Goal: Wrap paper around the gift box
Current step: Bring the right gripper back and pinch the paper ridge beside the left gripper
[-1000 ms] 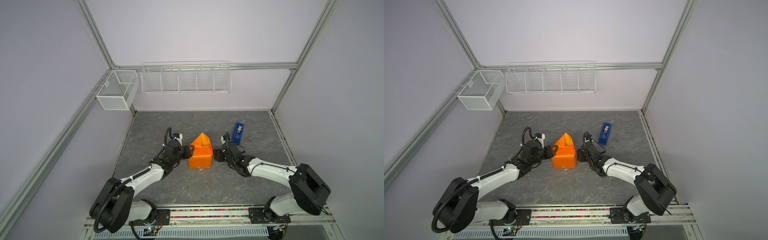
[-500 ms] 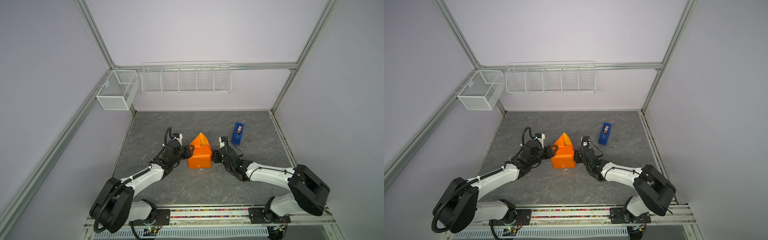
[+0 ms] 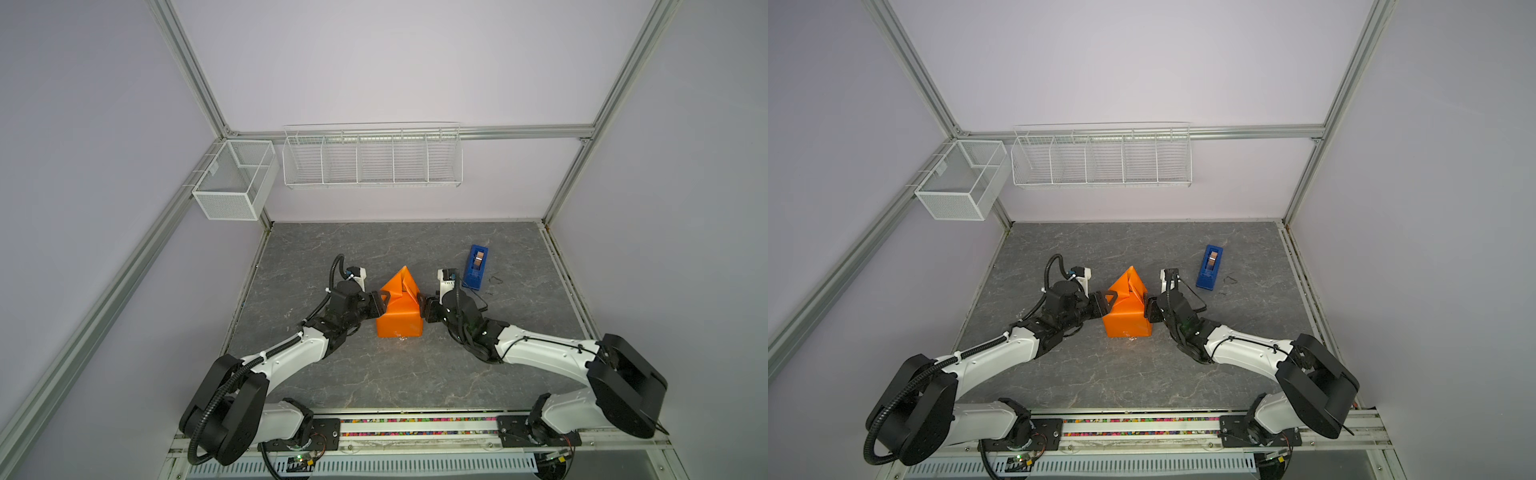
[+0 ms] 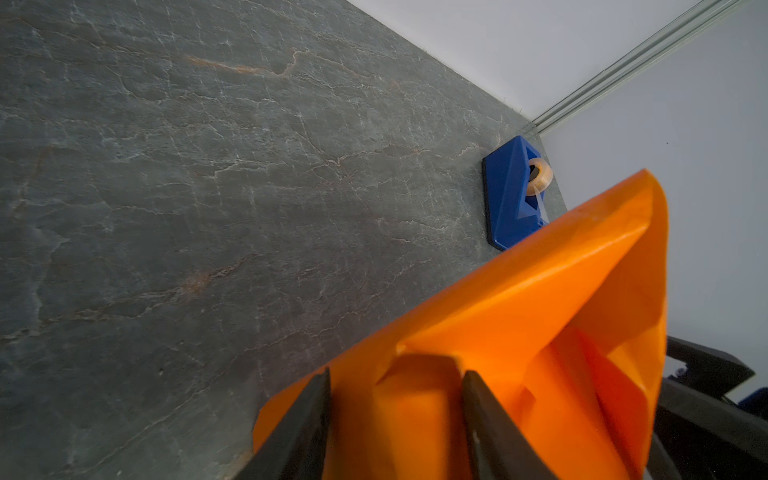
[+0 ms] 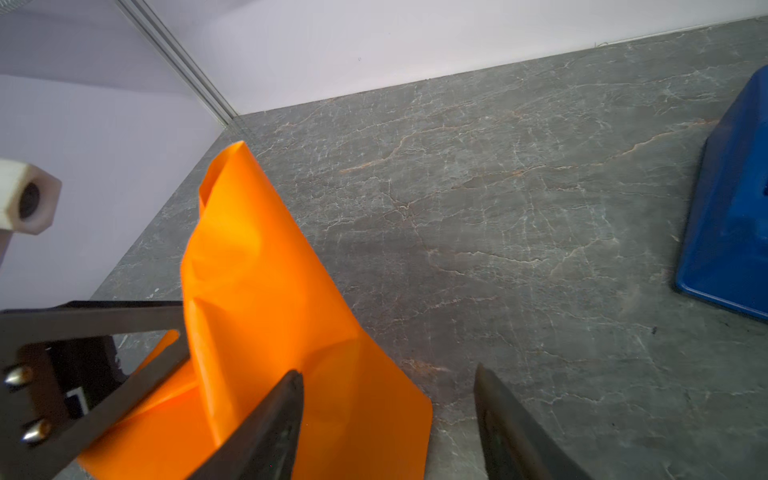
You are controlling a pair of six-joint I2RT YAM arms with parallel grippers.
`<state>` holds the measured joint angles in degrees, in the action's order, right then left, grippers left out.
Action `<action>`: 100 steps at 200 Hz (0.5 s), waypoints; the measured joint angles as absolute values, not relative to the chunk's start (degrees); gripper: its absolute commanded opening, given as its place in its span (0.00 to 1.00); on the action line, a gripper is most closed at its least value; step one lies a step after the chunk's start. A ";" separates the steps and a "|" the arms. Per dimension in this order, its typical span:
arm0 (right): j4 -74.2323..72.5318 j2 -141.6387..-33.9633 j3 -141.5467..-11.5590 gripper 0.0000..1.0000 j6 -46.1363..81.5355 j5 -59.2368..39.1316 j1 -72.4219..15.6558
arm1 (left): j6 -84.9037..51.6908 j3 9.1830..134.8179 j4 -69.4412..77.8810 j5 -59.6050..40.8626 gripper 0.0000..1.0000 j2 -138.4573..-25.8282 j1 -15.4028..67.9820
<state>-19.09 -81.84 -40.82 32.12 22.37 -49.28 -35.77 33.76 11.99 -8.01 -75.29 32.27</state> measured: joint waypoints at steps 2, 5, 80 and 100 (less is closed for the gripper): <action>-18.98 -81.91 -40.93 0.68 32.12 22.33 -49.28 | -35.75 33.76 11.99 -8.01 0.50 -75.29 32.27; -18.87 -82.02 -41.10 0.68 32.14 22.31 -49.28 | -35.77 33.76 11.99 -8.01 0.50 -75.29 32.27; -14.06 -84.14 -43.77 0.70 32.14 19.86 -49.21 | -35.70 33.87 11.66 -8.10 0.52 -75.31 32.27; -12.75 -84.20 -44.42 0.70 32.10 18.65 -48.73 | -35.70 33.87 11.64 -8.21 0.52 -75.35 32.27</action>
<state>-12.75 -84.20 -44.42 32.10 18.65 -48.73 -35.70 33.87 11.64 -8.21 -75.35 32.27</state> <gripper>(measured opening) 0.699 0.515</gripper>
